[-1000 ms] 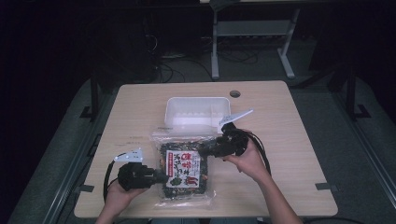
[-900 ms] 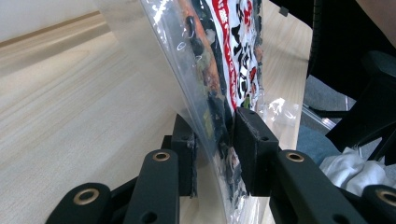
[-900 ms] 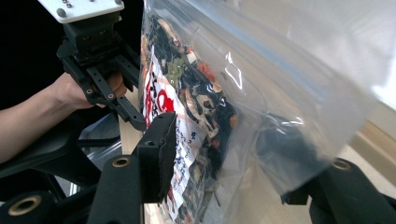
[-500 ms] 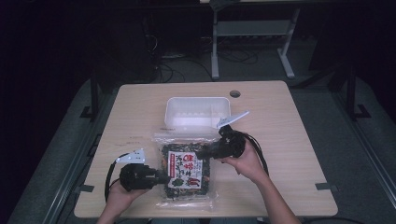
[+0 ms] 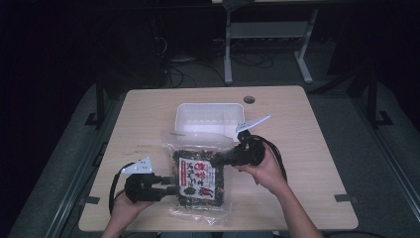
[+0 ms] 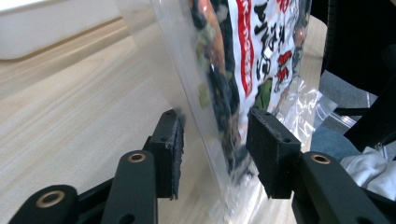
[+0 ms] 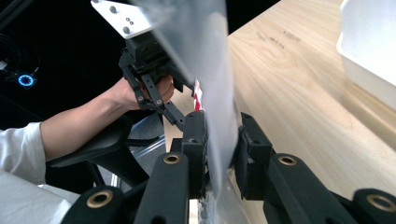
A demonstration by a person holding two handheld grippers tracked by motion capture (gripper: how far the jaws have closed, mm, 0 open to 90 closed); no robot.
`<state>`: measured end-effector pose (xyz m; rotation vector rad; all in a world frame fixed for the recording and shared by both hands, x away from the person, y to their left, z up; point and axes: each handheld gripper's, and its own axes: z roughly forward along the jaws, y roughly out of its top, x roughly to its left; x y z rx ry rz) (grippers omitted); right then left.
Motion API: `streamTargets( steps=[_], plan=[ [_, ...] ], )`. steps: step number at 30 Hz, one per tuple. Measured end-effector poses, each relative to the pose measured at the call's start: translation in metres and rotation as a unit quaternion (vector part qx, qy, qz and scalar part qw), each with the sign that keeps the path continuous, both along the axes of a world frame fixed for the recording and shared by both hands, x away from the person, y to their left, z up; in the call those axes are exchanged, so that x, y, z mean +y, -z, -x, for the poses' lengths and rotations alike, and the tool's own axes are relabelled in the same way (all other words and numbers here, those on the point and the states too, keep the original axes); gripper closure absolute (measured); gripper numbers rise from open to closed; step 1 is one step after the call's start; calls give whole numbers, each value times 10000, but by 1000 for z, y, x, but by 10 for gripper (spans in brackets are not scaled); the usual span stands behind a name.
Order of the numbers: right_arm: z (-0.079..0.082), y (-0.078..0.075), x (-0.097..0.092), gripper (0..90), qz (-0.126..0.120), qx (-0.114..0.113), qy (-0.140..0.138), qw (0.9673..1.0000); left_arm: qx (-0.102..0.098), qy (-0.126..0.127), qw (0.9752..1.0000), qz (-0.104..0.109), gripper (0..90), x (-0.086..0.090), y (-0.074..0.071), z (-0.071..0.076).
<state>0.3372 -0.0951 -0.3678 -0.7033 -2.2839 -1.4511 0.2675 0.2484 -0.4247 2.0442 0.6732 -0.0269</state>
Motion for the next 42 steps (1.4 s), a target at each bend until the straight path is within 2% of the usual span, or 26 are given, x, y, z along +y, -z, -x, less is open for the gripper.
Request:
streamTargets(
  steps=[6,21,42],
  plan=[
    [2,-13,-7,760,66,-210,192,9996,-45,-34,10000,-2,537,3,-1,1],
    [1,-44,-26,764,163,-631,654,9957,-150,-141,9989,-420,489,2,2,4],
    [-10,-84,-24,765,217,-1184,962,9881,-208,-230,9961,-824,425,2,6,5]
  ],
)
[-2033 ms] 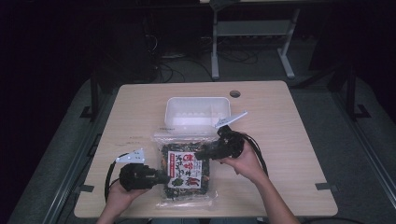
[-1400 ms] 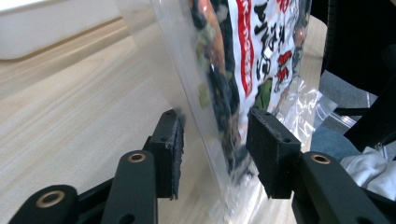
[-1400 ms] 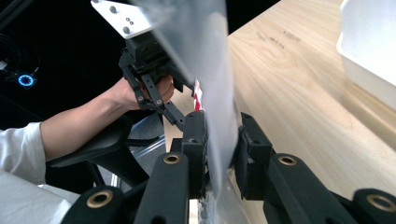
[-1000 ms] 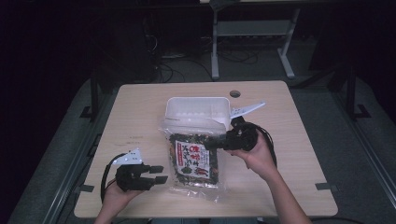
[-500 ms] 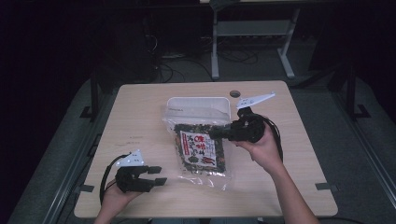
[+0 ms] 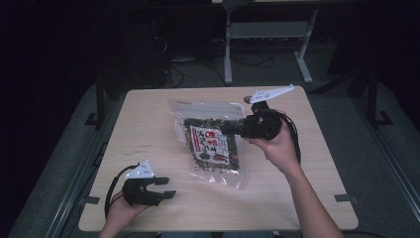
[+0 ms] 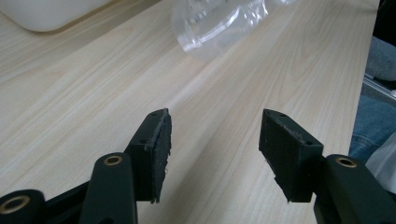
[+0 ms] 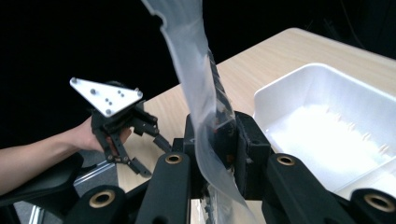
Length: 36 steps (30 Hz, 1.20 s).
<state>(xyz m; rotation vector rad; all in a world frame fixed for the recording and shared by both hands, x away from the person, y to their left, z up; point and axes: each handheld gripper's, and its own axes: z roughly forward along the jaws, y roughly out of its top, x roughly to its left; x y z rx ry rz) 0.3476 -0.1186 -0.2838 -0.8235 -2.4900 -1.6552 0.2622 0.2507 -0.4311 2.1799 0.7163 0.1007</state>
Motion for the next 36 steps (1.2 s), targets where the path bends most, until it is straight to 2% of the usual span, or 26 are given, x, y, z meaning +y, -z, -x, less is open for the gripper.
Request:
streamTargets(
  steps=[18,30,36],
  plan=[
    [-20,-24,10,766,-52,-342,104,9993,9,-14,9999,-100,399,2,2,0],
    [-43,-39,19,765,-114,-612,180,9979,49,-23,9998,-167,386,4,3,-2],
    [-57,-42,24,766,-154,-706,309,9969,50,-28,9998,-172,378,6,3,-2]
  ],
)
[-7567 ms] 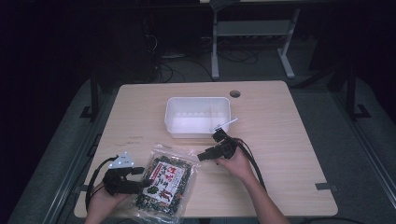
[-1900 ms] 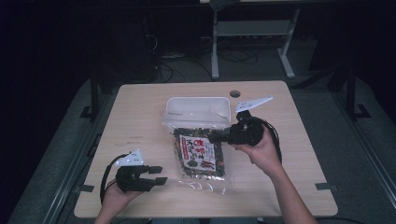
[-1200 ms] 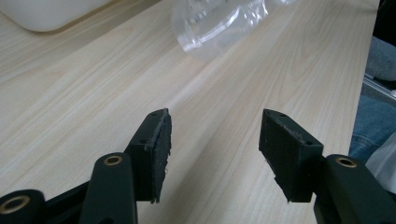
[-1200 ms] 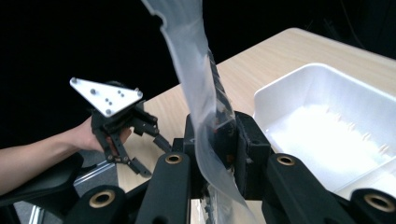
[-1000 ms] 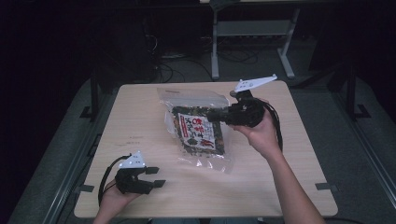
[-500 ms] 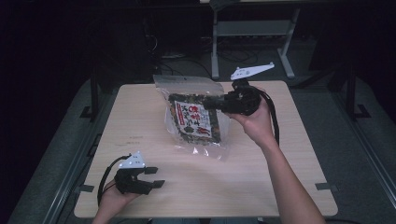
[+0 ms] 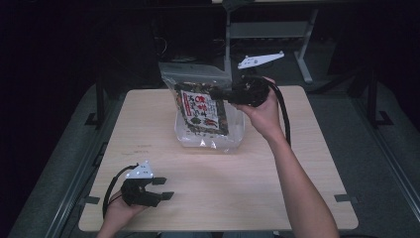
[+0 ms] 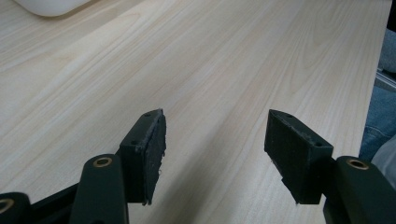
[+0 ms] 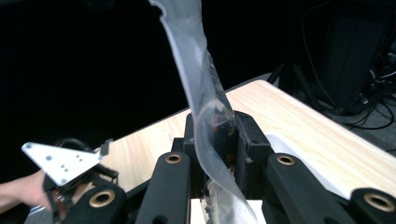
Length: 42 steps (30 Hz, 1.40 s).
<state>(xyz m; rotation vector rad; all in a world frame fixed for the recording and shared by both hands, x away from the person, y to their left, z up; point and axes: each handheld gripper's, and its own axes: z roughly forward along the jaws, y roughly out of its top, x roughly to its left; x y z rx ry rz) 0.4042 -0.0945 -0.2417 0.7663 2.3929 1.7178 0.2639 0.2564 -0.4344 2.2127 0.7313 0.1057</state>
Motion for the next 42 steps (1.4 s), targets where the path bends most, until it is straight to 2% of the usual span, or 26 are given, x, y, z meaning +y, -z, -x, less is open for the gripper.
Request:
streamTargets(
  steps=[13,18,30,38,42],
  plan=[
    [-31,6,8,766,-139,-57,328,9994,1,14,10000,-19,371,0,1,-2],
    [-41,9,13,766,-97,-114,493,9987,4,6,10000,-32,369,2,2,-3],
    [-60,32,24,766,72,-157,838,9963,25,8,10000,-34,367,2,2,-3],
    [-70,53,27,766,-21,-83,1037,9946,30,24,10000,-29,364,2,3,-3],
    [-72,62,28,766,-20,-27,1045,9945,45,30,10000,-28,363,2,3,-3]
  ],
)
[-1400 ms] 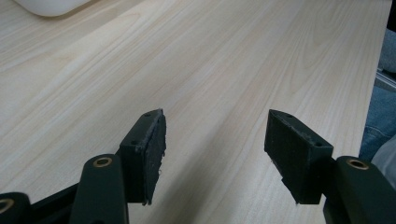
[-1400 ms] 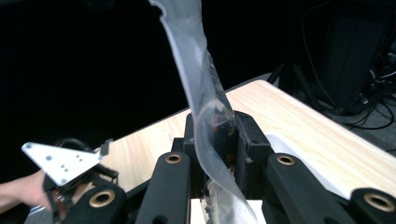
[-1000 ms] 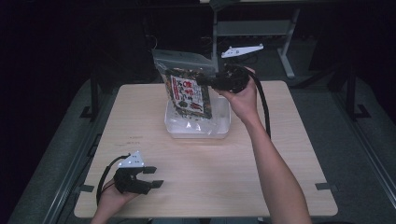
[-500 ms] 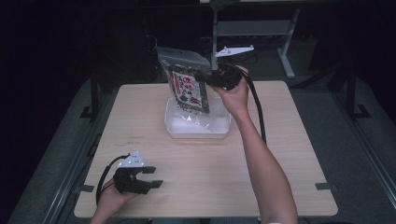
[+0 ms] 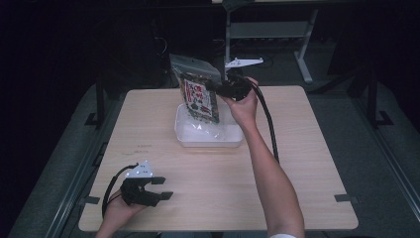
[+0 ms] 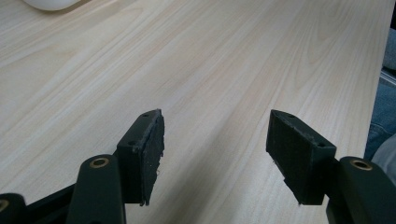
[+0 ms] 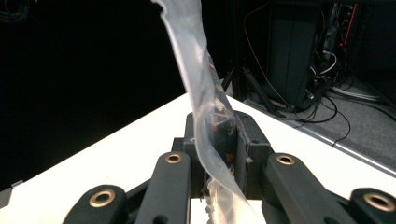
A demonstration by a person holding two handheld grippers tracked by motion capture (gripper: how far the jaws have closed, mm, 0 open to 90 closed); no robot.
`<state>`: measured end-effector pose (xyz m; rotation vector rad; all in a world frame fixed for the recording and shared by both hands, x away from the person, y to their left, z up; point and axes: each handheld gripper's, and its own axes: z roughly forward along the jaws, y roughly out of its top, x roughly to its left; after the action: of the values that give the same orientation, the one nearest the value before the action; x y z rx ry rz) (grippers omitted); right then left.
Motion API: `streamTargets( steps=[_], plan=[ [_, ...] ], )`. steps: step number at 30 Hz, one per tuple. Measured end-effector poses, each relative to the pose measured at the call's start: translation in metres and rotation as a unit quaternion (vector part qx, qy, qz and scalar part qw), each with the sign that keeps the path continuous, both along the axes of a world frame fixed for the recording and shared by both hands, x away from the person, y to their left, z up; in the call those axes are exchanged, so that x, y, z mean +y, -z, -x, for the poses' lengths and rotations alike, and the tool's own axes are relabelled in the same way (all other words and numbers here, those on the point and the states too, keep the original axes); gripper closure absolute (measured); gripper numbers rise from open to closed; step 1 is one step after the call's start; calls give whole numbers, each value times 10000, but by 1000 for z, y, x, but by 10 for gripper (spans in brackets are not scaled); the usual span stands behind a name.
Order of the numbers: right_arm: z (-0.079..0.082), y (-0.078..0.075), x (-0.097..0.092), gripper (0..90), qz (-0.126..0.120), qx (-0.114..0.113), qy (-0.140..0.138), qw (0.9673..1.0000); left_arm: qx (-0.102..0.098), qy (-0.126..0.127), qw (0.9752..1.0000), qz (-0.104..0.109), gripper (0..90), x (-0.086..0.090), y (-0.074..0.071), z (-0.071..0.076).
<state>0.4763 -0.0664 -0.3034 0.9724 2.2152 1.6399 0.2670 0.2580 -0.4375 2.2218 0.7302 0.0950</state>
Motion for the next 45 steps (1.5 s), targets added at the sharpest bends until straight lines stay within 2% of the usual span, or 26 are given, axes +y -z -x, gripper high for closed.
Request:
streamTargets(
  steps=[11,22,29,34,45],
  plan=[
    [1,21,6,765,-1,57,91,9999,7,-3,10000,11,363,0,0,0],
    [10,34,8,760,-24,-89,165,9998,4,-21,10000,18,363,0,0,-1],
    [14,40,3,759,-16,-120,201,9997,29,-19,10000,42,361,0,0,-1],
    [16,43,0,757,75,-136,203,9997,27,-27,10000,37,359,0,0,-2],
    [16,47,-10,758,52,-26,212,9998,36,-26,10000,5,356,-1,0,-2]
  ],
)
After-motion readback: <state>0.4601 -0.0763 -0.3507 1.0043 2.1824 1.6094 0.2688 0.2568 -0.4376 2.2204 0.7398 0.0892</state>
